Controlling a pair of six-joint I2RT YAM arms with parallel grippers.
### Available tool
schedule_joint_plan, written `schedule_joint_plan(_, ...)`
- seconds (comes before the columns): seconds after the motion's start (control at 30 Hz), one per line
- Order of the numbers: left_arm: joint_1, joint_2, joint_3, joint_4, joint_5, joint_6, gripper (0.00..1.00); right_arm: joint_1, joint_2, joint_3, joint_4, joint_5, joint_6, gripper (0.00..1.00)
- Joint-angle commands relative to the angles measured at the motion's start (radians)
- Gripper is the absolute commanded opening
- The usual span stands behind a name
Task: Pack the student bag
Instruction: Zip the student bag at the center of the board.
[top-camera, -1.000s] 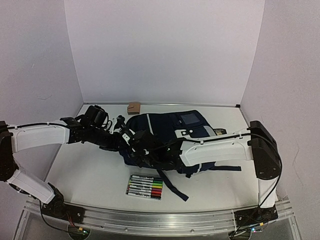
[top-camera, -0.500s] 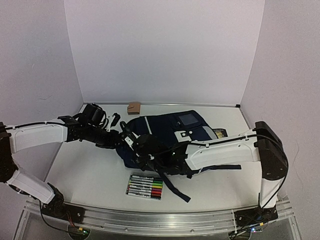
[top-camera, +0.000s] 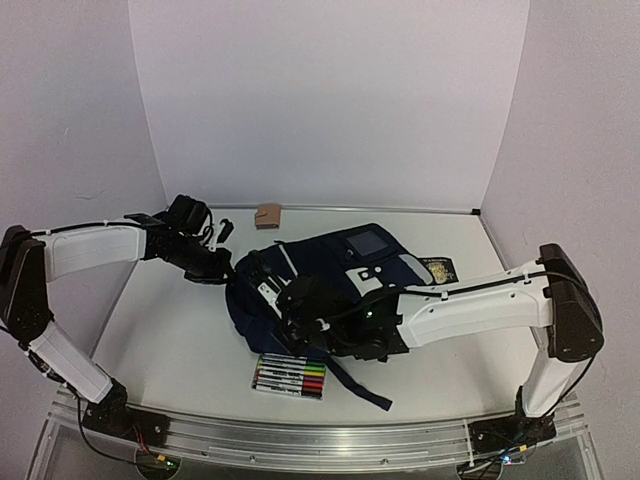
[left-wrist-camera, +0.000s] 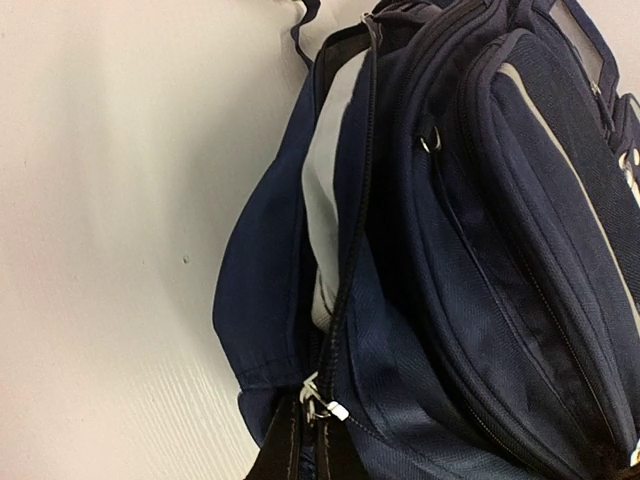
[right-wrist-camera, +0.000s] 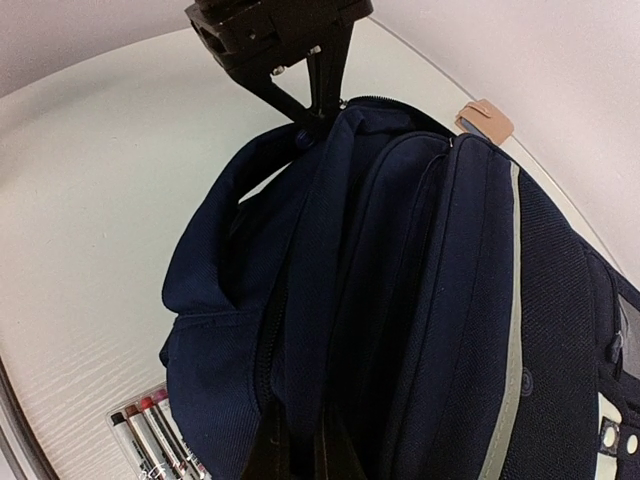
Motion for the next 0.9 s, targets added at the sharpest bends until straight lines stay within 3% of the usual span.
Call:
schedule_joint_plan(0.0,0.105,0.055,0.100,0.148,-0.265,0.035,0.00,0.077,-0.118,-0.007,-0.104,-0.117,0.030,0.00)
schedule_joint_plan(0.1,0.106,0.078,0.114,0.169,-0.186,0.050,0.00,0.080,-0.115,-0.002,-0.104,-0.115,0.040,0.00)
schedule_joint_plan(0.2,0.102,0.029,0.050,0.273,0.014,0.104,0.00,0.080,-0.095,0.032,-0.104,-0.021,0.077,0.02)
schedule_joint_plan(0.33,0.084,-0.062,-0.067,0.377,0.188,0.113,0.00,0.079,-0.053,0.103,-0.104,0.095,0.116,0.24)
schedule_joint_plan(0.6,0.017,-0.153,-0.133,0.347,0.204,0.072,0.00,0.052,0.076,0.278,-0.104,0.137,0.101,0.57)
schedule_joint_plan(0.7,-0.007,-0.185,-0.139,0.335,0.187,0.059,0.00,0.023,0.134,0.325,-0.106,0.133,0.091,0.63)
schedule_joint_plan(0.87,-0.020,-0.229,-0.173,0.350,0.174,0.043,0.00,-0.023,0.203,0.374,-0.105,0.089,0.065,0.63)
